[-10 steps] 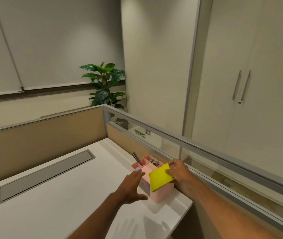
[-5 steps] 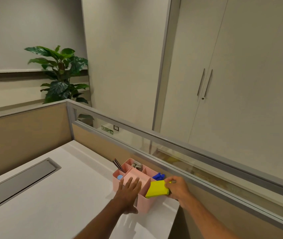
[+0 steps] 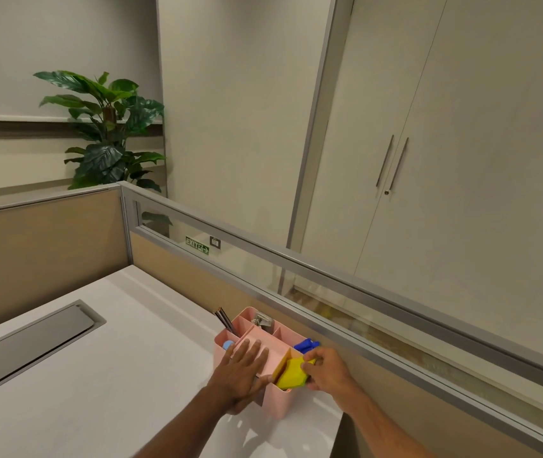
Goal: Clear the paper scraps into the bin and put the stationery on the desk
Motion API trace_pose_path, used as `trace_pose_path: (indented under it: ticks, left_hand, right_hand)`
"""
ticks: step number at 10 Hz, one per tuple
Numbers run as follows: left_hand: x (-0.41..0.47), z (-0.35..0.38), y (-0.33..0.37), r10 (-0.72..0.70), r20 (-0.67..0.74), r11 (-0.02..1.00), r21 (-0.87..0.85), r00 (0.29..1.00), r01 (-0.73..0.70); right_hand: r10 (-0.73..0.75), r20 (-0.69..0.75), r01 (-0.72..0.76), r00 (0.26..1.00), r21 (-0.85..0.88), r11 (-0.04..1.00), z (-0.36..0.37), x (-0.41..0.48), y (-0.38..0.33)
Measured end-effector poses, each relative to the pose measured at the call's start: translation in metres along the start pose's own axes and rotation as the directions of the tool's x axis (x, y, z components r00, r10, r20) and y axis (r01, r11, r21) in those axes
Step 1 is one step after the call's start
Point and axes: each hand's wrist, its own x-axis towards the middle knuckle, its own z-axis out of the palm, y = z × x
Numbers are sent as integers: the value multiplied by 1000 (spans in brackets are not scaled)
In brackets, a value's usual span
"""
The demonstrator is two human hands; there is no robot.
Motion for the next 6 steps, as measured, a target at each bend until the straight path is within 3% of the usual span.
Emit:
trace_pose_path:
  ticks: [2, 4, 5, 6]
  left_hand:
    - [4, 6, -2, -23, -9, 1000, -16, 1000, 23]
    - [-2, 0, -1, -75, -13, 996, -47, 997, 74]
    - [-14, -12, 1, -146, -25, 987, -63, 989, 145]
    - [-21, -16, -4, -202, -48, 979, -51, 978, 200]
  right_hand:
    - [-20, 1, 20, 1000, -125, 992, 7, 3, 3]
    - [-187, -23, 164, 982, -392, 905, 12, -1, -2]
    - [-341, 16, 283, 940, -596, 752, 20, -10, -15]
    - [-392, 78, 339, 917, -671, 660, 29, -13, -23]
